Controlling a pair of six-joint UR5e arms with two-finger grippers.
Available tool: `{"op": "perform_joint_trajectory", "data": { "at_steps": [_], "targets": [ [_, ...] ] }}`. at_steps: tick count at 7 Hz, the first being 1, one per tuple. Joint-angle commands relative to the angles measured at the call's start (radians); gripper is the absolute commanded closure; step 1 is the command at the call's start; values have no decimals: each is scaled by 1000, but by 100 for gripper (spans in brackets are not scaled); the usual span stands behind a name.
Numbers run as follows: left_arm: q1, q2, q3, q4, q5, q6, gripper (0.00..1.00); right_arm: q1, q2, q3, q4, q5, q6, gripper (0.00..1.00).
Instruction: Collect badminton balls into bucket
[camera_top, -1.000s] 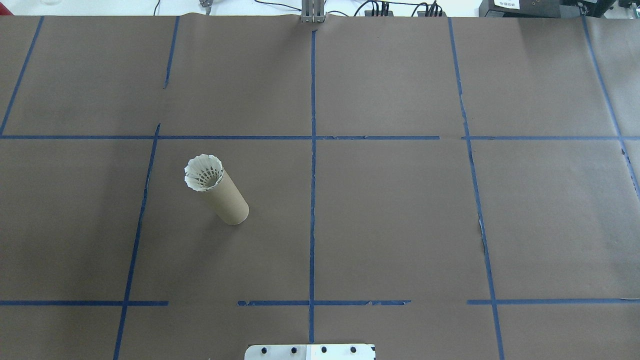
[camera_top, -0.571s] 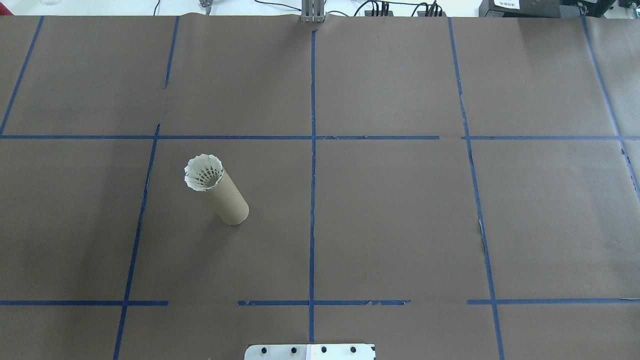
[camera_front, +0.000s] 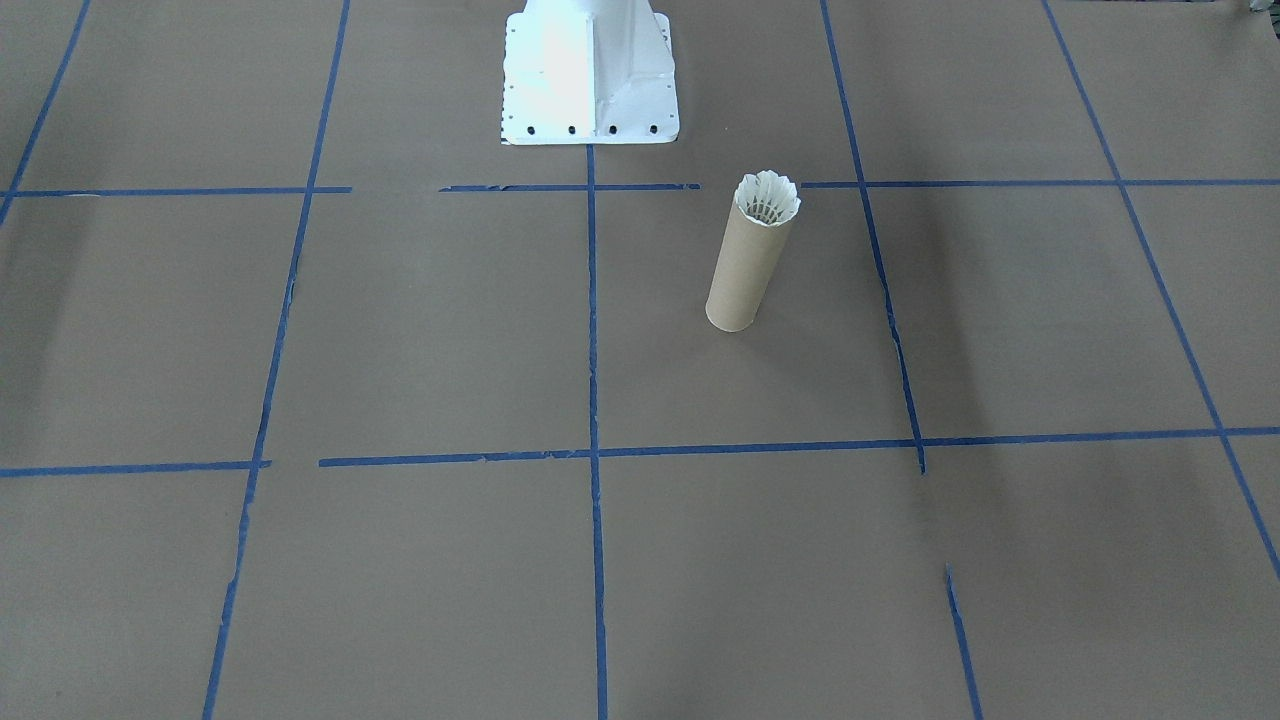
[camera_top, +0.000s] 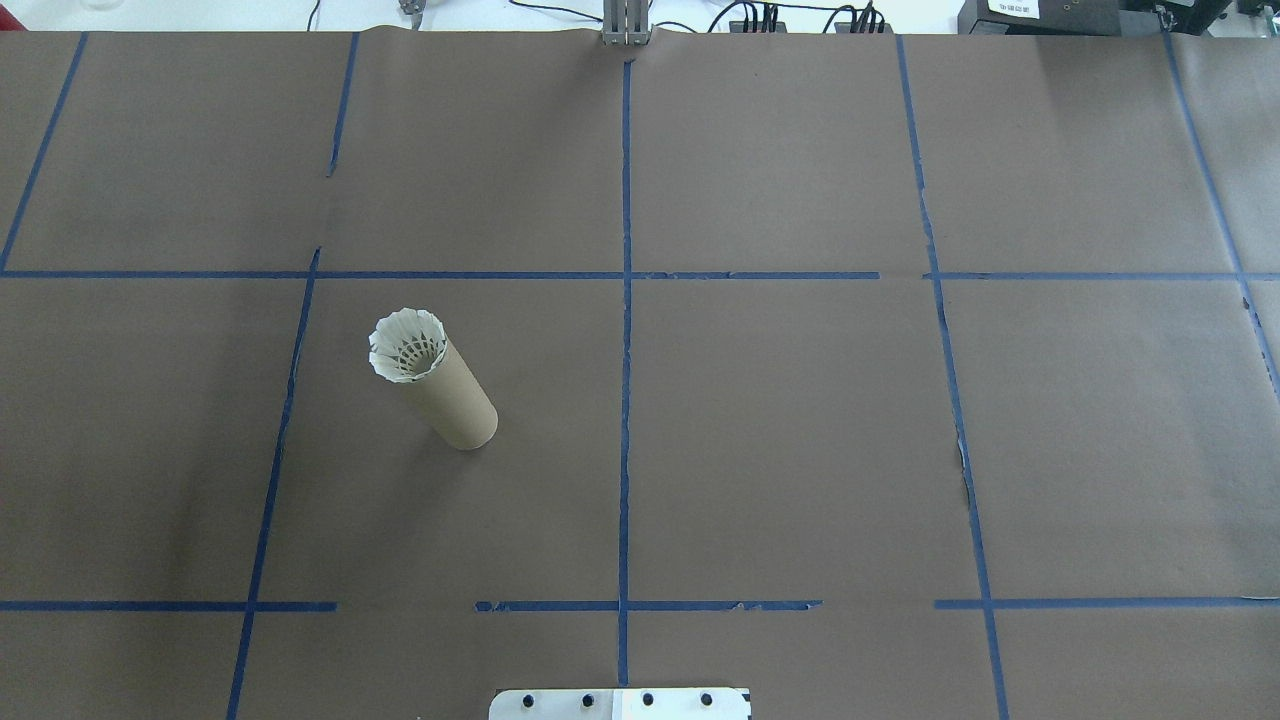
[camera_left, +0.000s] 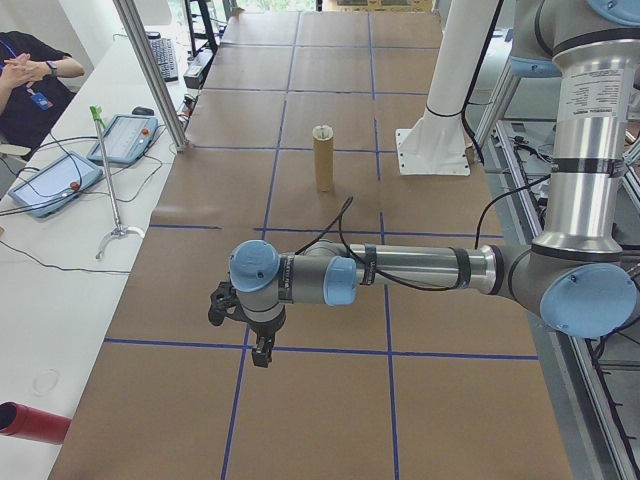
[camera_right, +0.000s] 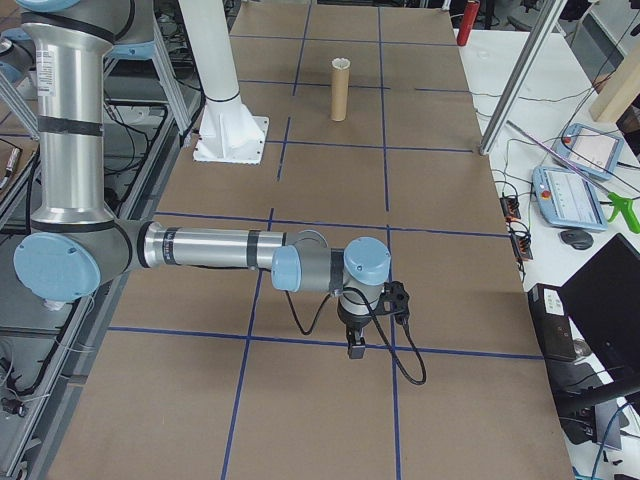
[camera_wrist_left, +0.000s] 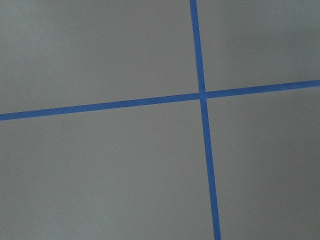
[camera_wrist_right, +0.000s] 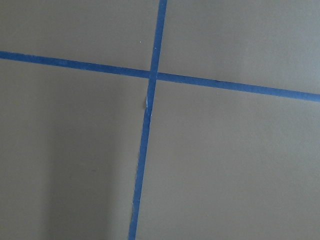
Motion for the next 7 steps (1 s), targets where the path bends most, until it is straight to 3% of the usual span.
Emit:
{"op": "perform_joint_trajectory", "data": {
  "at_steps": [1,7],
  "targets": [
    [0,-1,-3,0,0,0,0,0,0,0,0,0,-1,0],
    [0,-4,-15,0,0,0,0,0,0,0,0,0,0,0]
  ]
}}
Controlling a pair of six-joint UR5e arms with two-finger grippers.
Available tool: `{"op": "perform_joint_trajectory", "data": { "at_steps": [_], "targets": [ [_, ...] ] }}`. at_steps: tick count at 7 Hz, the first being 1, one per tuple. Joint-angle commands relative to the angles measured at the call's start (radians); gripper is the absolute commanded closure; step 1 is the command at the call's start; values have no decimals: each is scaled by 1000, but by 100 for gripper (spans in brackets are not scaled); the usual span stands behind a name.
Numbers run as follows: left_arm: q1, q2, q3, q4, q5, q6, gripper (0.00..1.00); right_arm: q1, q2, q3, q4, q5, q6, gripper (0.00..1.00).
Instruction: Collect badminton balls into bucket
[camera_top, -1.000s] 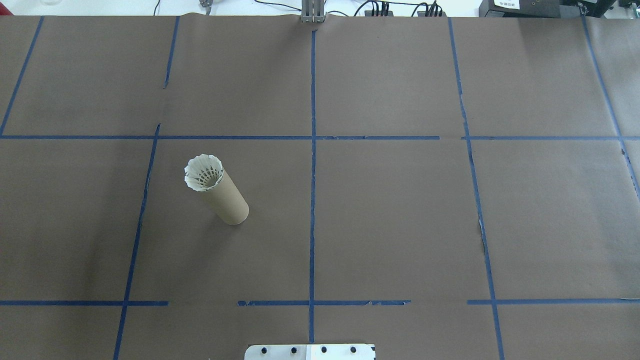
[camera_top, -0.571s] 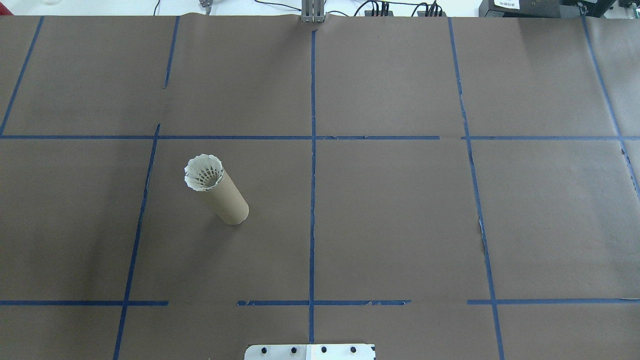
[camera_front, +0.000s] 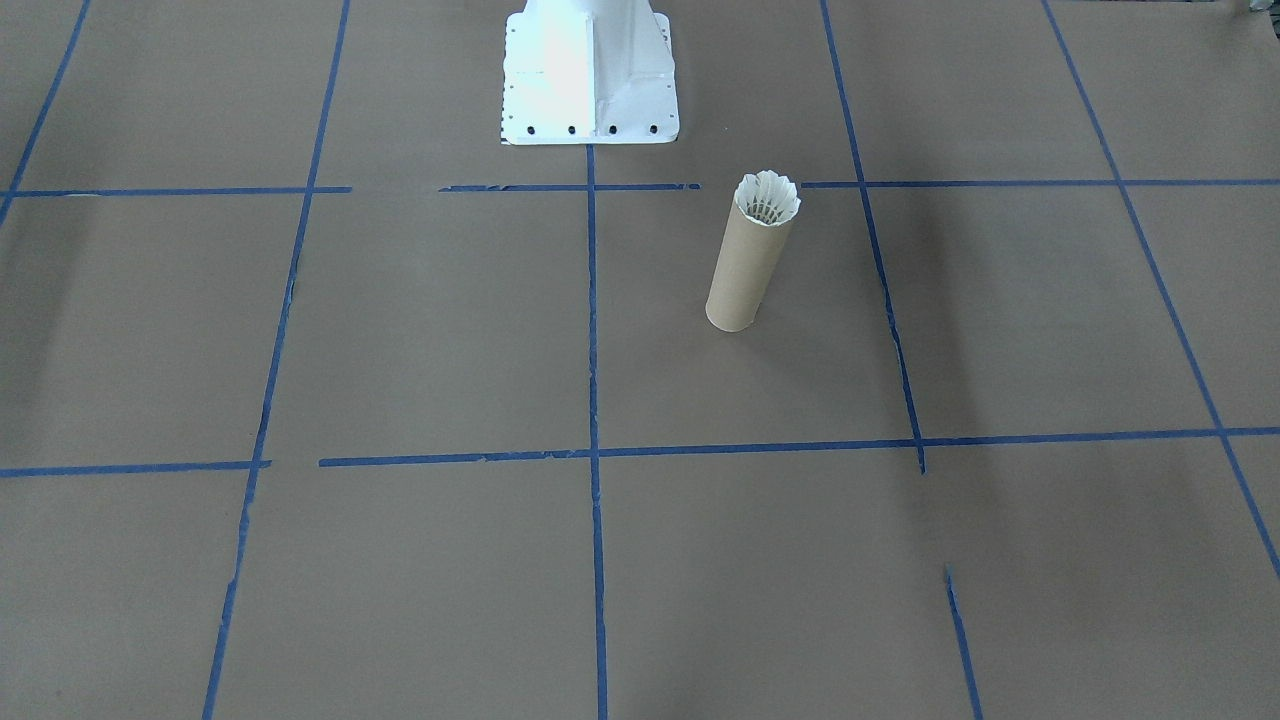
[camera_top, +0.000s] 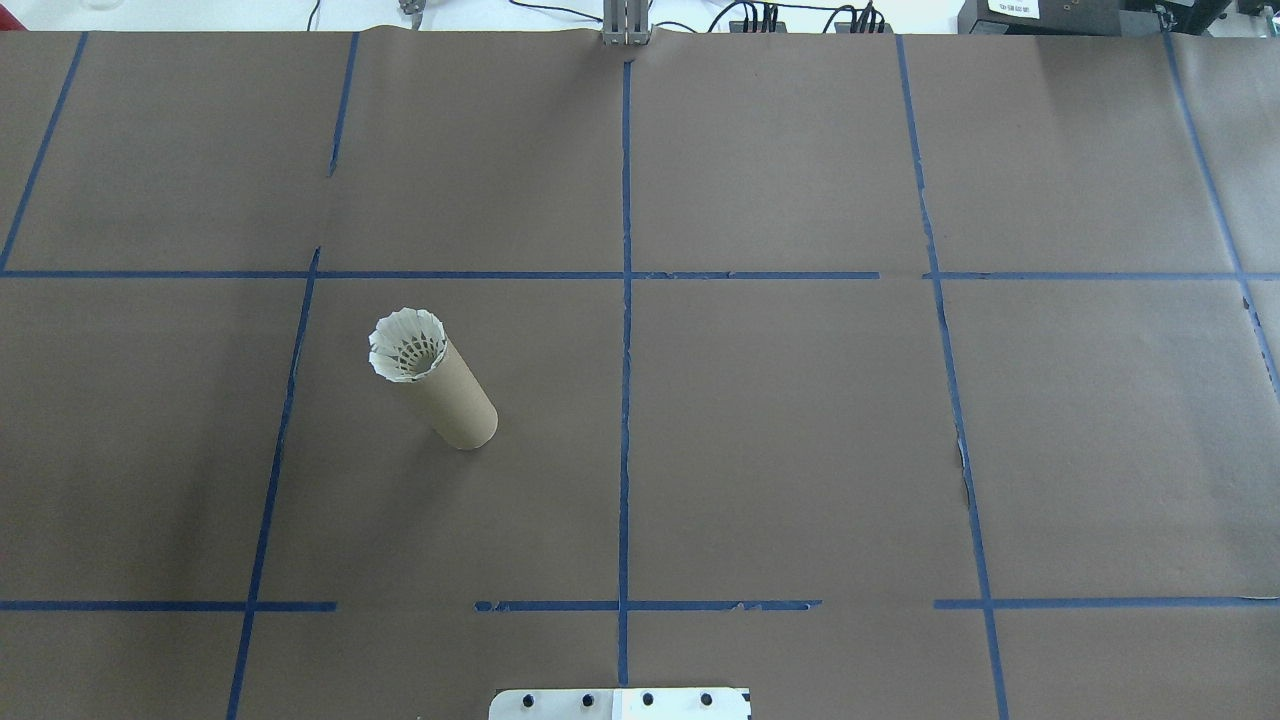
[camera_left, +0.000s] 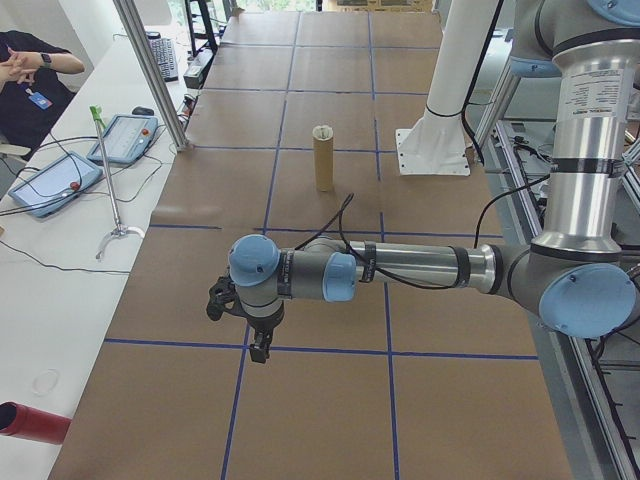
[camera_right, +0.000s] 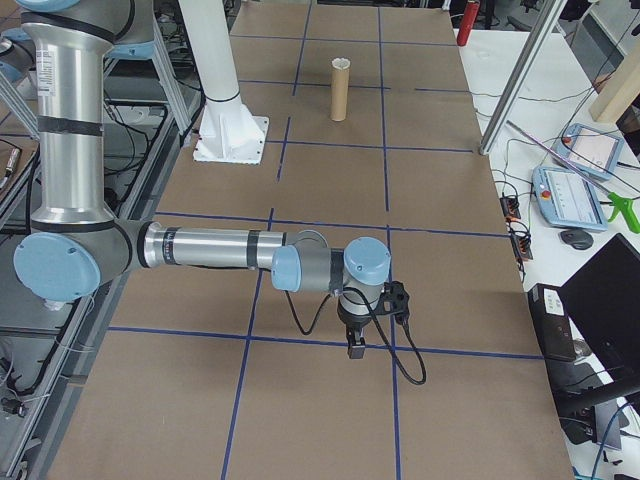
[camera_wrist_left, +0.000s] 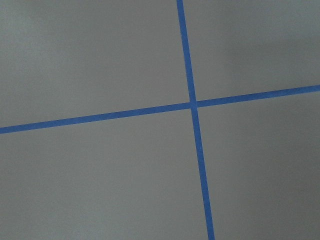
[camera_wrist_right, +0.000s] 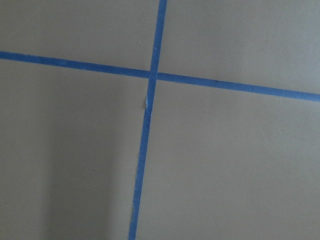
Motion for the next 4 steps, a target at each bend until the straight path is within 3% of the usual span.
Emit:
{"op": "perform_joint_trajectory", "data": {
  "at_steps": [1,4],
  "targets": [
    [0,0,-3,0,0,0,0,0,0,0,0,0,0,0],
    [0,7,-22,0,2,0,0,0,0,0,0,0,0,0]
  ]
}}
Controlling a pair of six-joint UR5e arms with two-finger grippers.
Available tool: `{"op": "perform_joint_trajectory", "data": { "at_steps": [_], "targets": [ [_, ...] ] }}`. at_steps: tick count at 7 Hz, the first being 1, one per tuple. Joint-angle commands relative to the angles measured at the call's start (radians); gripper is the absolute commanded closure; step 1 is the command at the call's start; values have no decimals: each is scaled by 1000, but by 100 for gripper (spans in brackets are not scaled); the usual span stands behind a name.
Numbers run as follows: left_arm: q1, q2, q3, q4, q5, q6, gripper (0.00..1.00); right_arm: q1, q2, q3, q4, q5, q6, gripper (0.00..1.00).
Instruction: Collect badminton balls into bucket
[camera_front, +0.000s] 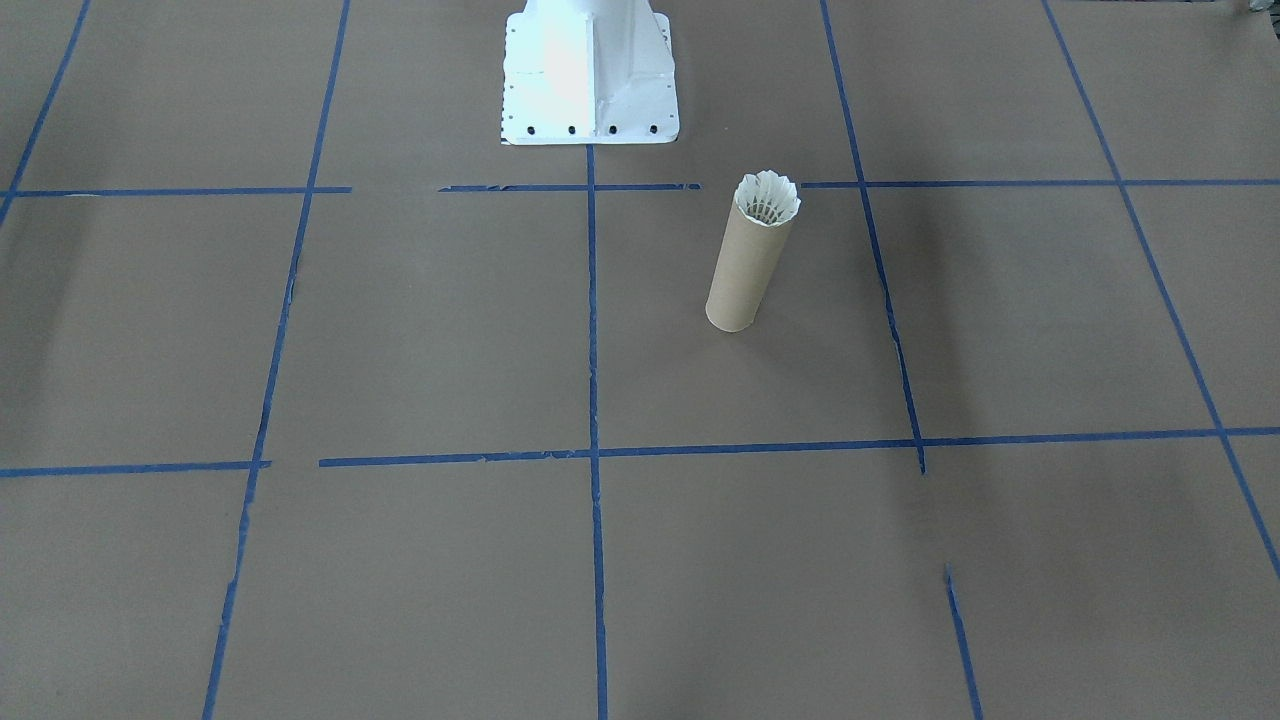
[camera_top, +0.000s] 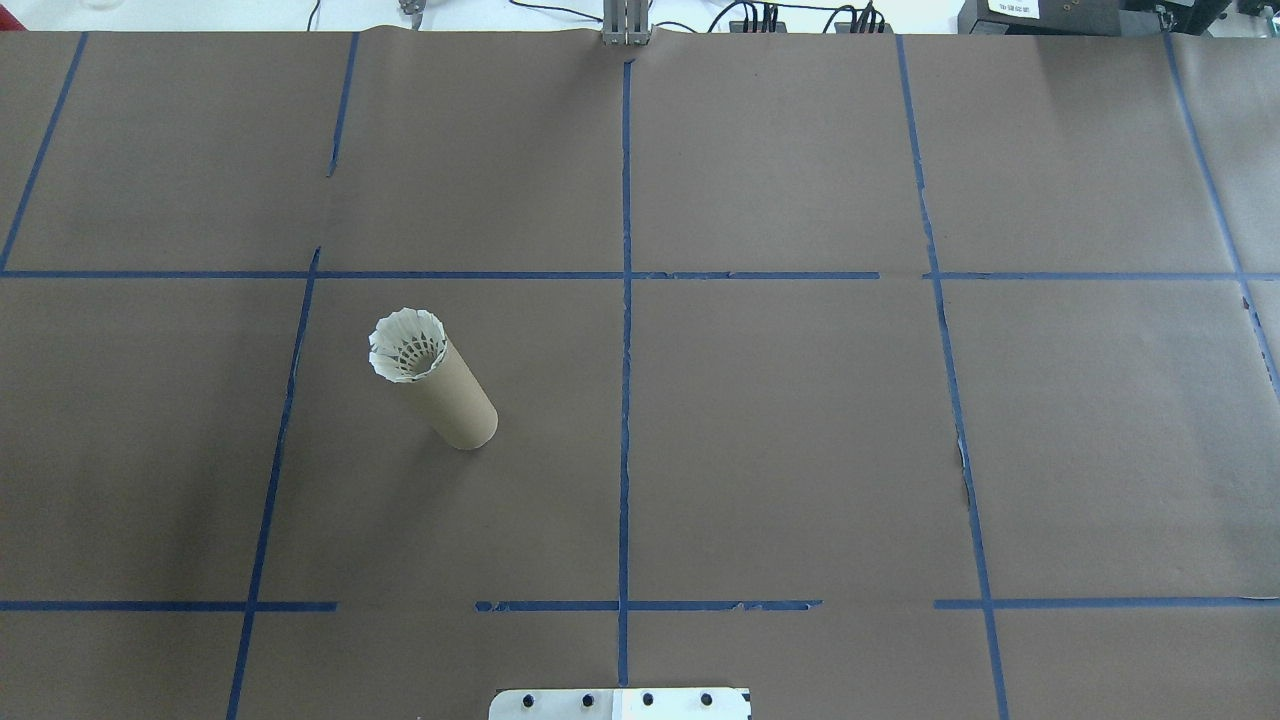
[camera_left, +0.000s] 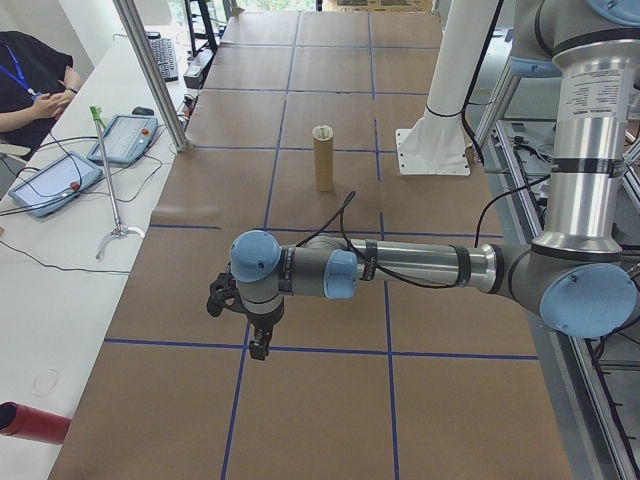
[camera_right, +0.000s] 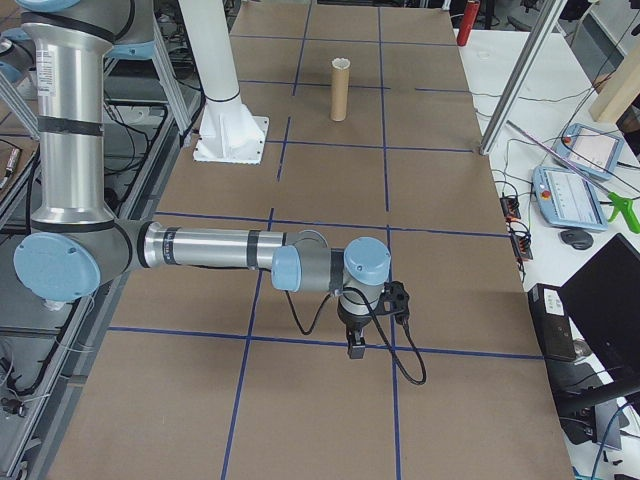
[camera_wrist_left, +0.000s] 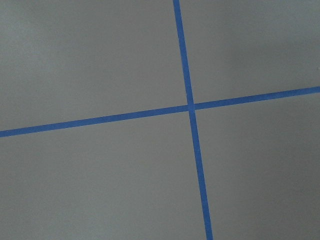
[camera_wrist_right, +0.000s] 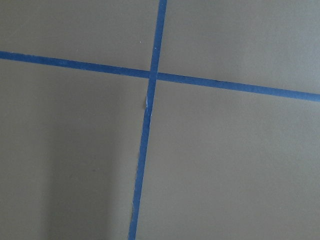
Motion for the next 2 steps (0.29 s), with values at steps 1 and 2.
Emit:
{"op": "perform_joint_trajectory", "data": {
  "at_steps": [1,2],
  "targets": [
    [0,3,-2,2,-1,0,0,0,0,0,0,0,-2,0],
    [0,3,-2,2,-1,0,0,0,0,0,0,0,0,0]
  ]
}}
